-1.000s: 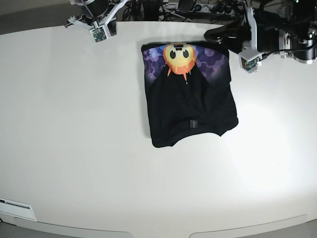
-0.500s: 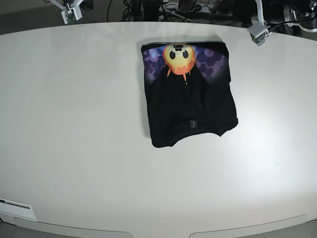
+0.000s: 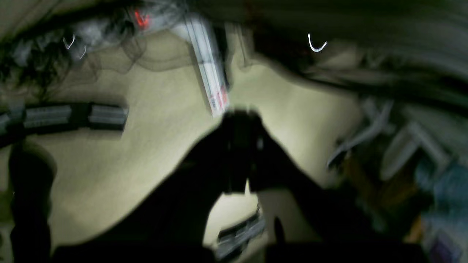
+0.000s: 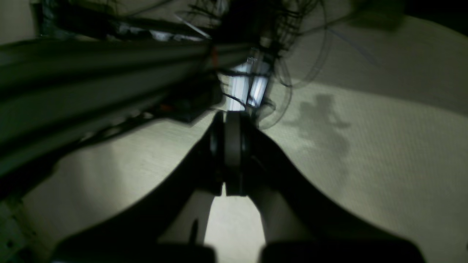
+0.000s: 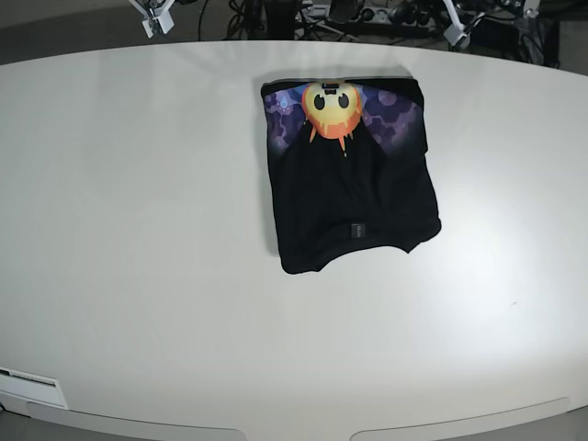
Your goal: Fold the T-shirt properly
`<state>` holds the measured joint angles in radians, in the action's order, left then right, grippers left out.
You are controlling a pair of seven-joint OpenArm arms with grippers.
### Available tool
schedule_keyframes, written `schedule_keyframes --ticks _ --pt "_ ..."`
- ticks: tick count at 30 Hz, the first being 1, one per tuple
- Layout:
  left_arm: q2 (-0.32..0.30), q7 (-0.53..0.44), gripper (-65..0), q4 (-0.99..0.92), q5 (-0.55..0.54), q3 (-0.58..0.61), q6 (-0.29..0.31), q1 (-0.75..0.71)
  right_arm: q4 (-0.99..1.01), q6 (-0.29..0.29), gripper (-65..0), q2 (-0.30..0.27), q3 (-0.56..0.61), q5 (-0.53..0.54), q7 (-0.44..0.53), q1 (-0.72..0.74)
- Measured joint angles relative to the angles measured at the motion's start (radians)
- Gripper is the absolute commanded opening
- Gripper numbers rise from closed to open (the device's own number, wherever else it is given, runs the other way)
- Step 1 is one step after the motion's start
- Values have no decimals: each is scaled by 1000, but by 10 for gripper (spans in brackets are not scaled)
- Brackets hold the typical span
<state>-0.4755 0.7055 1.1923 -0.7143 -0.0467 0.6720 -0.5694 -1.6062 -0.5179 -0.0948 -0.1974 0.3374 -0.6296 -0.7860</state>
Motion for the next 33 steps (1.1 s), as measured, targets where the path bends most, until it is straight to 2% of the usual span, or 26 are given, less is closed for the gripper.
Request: schedule_keyframes --ticks 3,6,9,10,12,14,17,18,21,23,26,29,33 --pt "64 -208 -650 -235 174 29 0 120 212 -27 -650 -28 -2 -30 61 97" --pt "97 -328 -650 -407 287 53 -6 208 393 -36 -650 -60 -2 -59 91 176" --pt "87 -396 -650 -487 368 92 -14 254 499 -33 -650 -97 -1 -63 145 217" --pt "82 -396 -650 -496 385 109 -40 257 522 -33 -650 -105 -2 -71 172 216" --pt "79 -433 -650 -520 406 151 -140 251 568 -26 -650 -114 -2 -118 230 210" --pt "82 -549 -650 -543 411 200 -209 233 613 -1 -650 -115 -2 -176 296 204" --pt "107 -677 -650 -583 501 278 -278 235 689 52 -650 -113 15 -237 441 227" --pt "120 -718 -650 -594 526 301 -328 238 717 80 -650 -113 34 -261 491 244" --pt "172 -762 -650 -631 556 364 -441 271 822 166 -650 -108 120 -319 561 323" --pt "216 -767 -650 -655 558 399 -483 303 896 226 -650 -96 189 -318 558 383" --pt "272 -775 -650 -679 558 430 -485 330 986 311 -650 -59 278 -320 562 436" --pt "294 -768 -650 -685 547 439 -486 330 1010 320 -650 -29 336 -323 559 436" --pt "315 -770 -650 -689 542 439 -489 325 1010 366 -650 6 357 -419 578 435"
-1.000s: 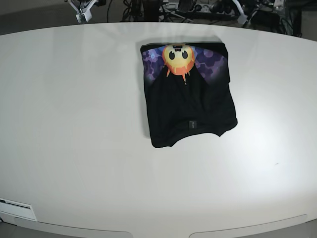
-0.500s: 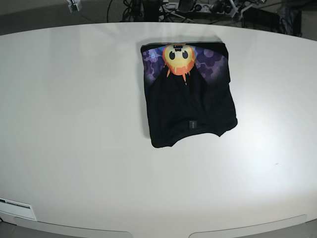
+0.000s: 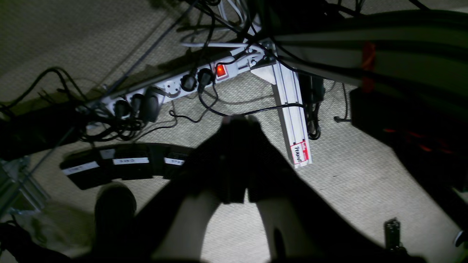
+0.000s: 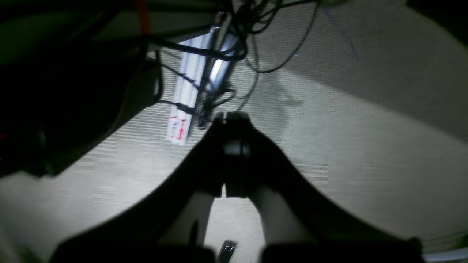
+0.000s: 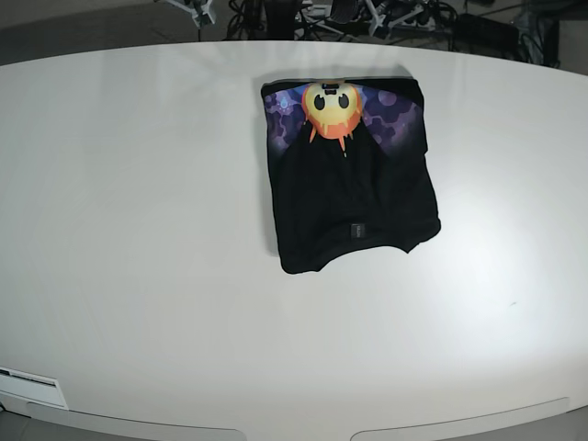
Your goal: Fold the T-shirt properly
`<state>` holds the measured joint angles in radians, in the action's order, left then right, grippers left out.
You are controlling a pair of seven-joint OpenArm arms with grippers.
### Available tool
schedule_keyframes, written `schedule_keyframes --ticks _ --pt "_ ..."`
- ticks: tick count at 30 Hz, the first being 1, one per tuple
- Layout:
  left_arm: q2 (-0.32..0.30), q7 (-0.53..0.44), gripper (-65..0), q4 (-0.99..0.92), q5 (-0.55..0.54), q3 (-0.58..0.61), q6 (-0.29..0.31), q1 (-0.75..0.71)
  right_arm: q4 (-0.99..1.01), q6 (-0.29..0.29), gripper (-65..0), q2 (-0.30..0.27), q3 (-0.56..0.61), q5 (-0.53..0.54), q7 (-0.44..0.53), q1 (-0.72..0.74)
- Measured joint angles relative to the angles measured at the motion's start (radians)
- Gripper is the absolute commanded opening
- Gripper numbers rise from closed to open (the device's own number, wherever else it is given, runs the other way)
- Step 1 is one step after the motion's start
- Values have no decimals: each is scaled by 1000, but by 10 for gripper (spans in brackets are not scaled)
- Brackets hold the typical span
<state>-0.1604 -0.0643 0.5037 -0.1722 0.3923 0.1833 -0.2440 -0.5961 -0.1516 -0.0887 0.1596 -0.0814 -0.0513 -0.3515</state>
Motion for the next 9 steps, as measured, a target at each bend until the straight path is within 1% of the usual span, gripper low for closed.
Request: schedule_keyframes --ticks 2,3,6,9 --pt "8 -7 -650 0 1 0 0 2 0 2 -650 10 0 -1 7 6" --pt "9 -6 -650 0 0 0 0 4 0 -7 -650 13 0 0 7 8" --pt "6 -11 -650 0 0 0 0 6 -1 -55 -650 14 0 -1 10 8" --pt "9 -8 -650 0 -8 0 0 3 -33 -84 -650 14 0 -2 26 2"
